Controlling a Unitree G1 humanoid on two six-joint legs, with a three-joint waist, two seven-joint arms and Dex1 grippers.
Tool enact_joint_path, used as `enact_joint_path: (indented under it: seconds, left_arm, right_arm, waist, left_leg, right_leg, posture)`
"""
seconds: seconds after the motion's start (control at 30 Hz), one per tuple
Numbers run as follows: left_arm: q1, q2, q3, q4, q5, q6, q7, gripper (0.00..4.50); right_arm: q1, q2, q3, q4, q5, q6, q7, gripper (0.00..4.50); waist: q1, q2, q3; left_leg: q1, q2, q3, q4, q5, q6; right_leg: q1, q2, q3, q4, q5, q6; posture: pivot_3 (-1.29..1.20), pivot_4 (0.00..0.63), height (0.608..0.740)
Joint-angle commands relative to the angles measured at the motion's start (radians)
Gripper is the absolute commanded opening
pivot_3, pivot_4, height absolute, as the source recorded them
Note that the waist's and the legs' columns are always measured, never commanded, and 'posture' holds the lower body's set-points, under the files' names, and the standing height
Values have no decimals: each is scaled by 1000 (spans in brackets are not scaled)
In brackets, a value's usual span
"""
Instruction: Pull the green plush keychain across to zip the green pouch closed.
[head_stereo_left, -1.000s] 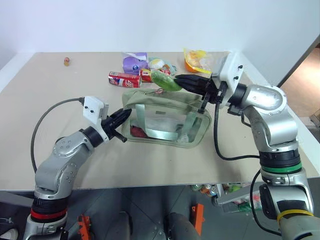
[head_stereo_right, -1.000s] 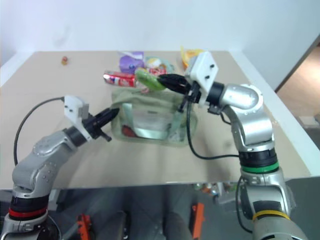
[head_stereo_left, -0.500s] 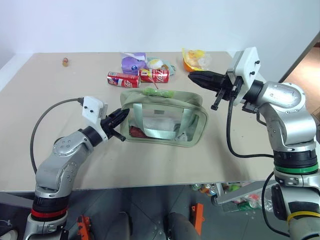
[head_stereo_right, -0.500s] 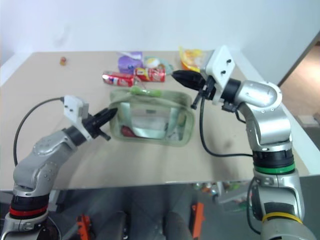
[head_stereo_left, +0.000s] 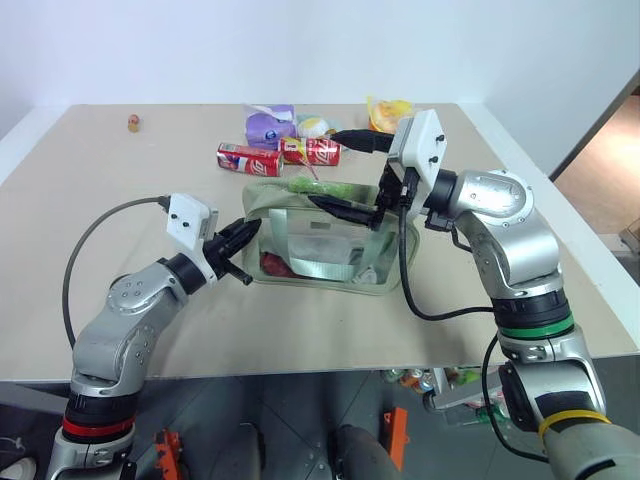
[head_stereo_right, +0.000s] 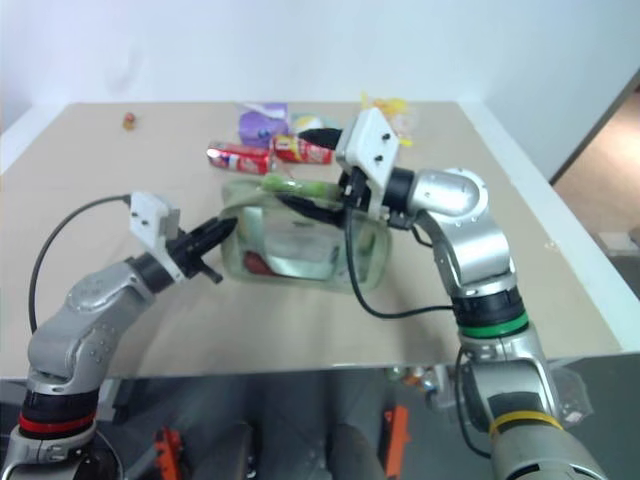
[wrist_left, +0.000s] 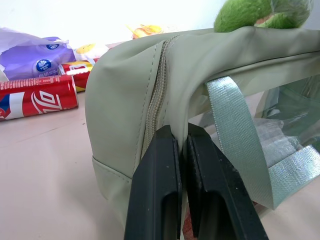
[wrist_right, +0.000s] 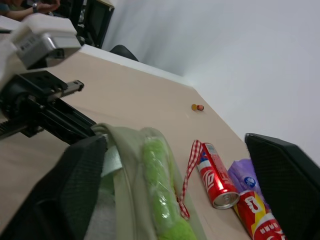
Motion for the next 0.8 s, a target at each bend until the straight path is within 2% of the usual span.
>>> enact_joint_path:
  seconds: [0.03,0.13,0.17,0.27,0.53,0.6,0.8]
  left_arm:
    - [6,9,1,-34,11,-8,5,0]
    - [9,7,1,-39,13,-9,8,0]
    - [10,6,1,-41,13,-8,8,0]
    - [10,3,0,-43,15,-7,8,0]
    - [2,-3,-6,-33,19,-13,9,0]
    - [-1,-5,-8,-30,20,-15,8,0]
    - [-9,-12,-8,-22,28,-17,13,0]
  right_arm:
    - [-40,8,-4,25,-16,-38,9,4483]
    - [-40,8,1,50,-28,-50,23,4483]
    - [-39,9,1,57,-30,-54,26,4235]
    - [-36,14,5,76,-37,-66,36,3369]
    - [-27,8,29,108,-60,-74,78,491]
    - [-28,6,32,111,-63,-73,88,55]
    - [-25,11,10,84,-56,-71,77,55]
  waist:
    - [0,0,0]
    - [0,0,0]
    - [0,0,0]
    - [0,0,0]
    - [0,0,0]
    - [0,0,0]
    - [0,0,0]
  left_leg:
    - [0,0,0,0,0,0]
    - [0,0,0,0,0,0]
    - [0,0,0,0,0,0]
    - [0,0,0,0,0,0]
    - [0,0,0,0,0,0]
    - [0,0,0,0,0,0]
    - [0,0,0,0,0,0]
  right_leg:
    - [0,0,0,0,0,0]
    - [0,0,0,0,0,0]
    - [0,0,0,0,0,0]
    - [0,0,0,0,0,0]
    - [0,0,0,0,0,0]
    - [0,0,0,0,0,0]
    - [0,0,0,0,0,0]
  posture:
    - [0,150,740]
    - [0,150,740]
    - [0,150,740]
    - [0,150,740]
    - [0,150,740]
    - [0,150,740]
    - [0,150,740]
